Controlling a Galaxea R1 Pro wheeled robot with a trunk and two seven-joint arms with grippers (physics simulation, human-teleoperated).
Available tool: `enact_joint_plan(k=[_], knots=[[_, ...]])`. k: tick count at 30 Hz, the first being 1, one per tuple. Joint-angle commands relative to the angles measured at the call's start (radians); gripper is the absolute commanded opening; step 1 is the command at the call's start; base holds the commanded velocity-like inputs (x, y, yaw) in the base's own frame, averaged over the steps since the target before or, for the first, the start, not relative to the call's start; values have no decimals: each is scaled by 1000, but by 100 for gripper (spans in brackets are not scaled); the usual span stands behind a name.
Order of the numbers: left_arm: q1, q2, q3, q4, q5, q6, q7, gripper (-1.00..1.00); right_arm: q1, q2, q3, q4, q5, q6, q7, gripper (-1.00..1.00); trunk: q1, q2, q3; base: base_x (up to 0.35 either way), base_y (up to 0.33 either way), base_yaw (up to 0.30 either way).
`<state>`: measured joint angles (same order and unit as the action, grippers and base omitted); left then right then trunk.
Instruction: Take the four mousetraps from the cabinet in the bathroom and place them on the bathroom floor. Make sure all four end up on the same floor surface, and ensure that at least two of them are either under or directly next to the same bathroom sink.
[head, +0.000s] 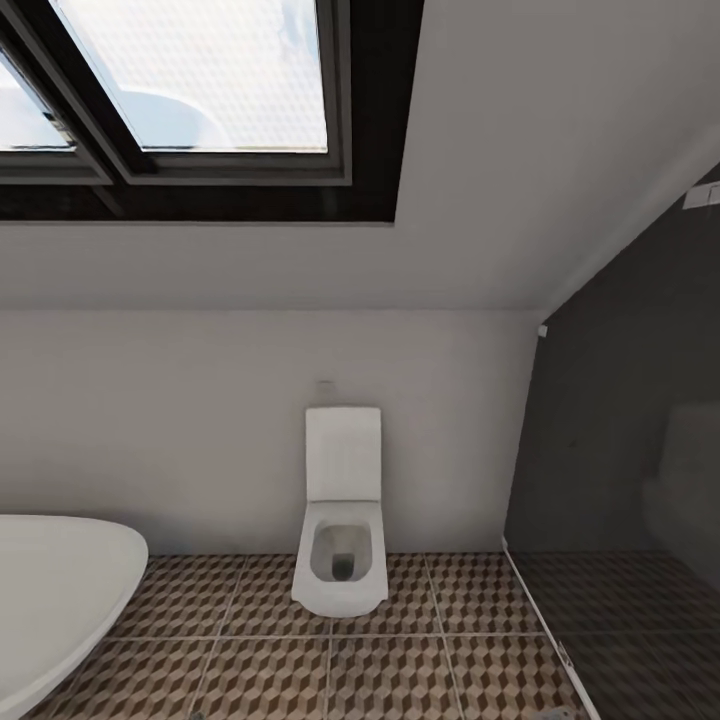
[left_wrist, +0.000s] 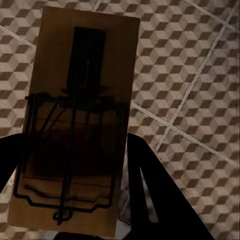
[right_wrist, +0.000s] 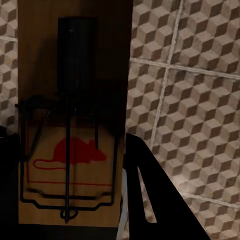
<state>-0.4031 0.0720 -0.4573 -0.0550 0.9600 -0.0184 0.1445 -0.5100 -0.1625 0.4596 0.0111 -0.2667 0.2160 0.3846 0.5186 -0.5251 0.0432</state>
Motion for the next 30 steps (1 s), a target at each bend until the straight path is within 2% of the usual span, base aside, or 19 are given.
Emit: enact_joint_plan(k=[1, 6, 10, 13, 20, 22, 23, 24, 26, 28, 30], knots=[[0, 1, -7, -9, 6, 1, 4, -100, -1, 0, 9, 1, -16, 5, 13, -100, 4, -8, -4, 0, 0, 0], [0, 4, -5, -20, 6, 41, 4, -100, -1, 0, 12, 1, -17, 7, 15, -100, 23, -43, -19, 0, 0, 0], [0, 5, -6, -21, 3, 149, 14, -100, -1, -1, 9, 0, -17, 7, 11, -100, 39, -71, -32, 0, 0, 0], [-1, 5, -6, -22, 1, 174, 16, -100, -1, -3, 8, 0, -17, 7, 8, -100, 50, -92, -41, 0, 0, 6], [-3, 5, -7, -22, -32, 203, 21, -100, -2, -5, 6, -1, -18, 11, 4, -100, 77, -141, -69, 0, 0, 81], [-5, 5, -7, -22, -50, 230, 22, -100, -4, -5, 5, -2, -18, 13, -54, -100, 85, -155, -78, 0, 0, 117], [-7, 5, -7, -22, -68, 255, 23, -100, -7, -2, 4, -4, -20, 11, -171, -100, 89, -162, -83, 0, 0, 124], [-7, 5, -7, -22, -68, 255, 23, -100, -7, -2, 4, -4, -20, 11, -171, -100, 92, -169, -87, 0, 0, 124], [-8, 6, -7, -17, -80, 275, 23, -100, -10, 6, 4, -34, -21, 13, -249, -100, 100, -183, -97, 0, 0, 126], [-13, 12, -6, -17, -86, 308, 23, -100, -11, 14, 4, -102, -22, 21, -290, -100, 108, -197, -106, 0, 0, 127], [-30, 15, -6, -19, -87, 333, 23, -100, -14, 21, 3, -125, -23, 35, -300, -100, 115, -211, -115, 0, 0, 127]])
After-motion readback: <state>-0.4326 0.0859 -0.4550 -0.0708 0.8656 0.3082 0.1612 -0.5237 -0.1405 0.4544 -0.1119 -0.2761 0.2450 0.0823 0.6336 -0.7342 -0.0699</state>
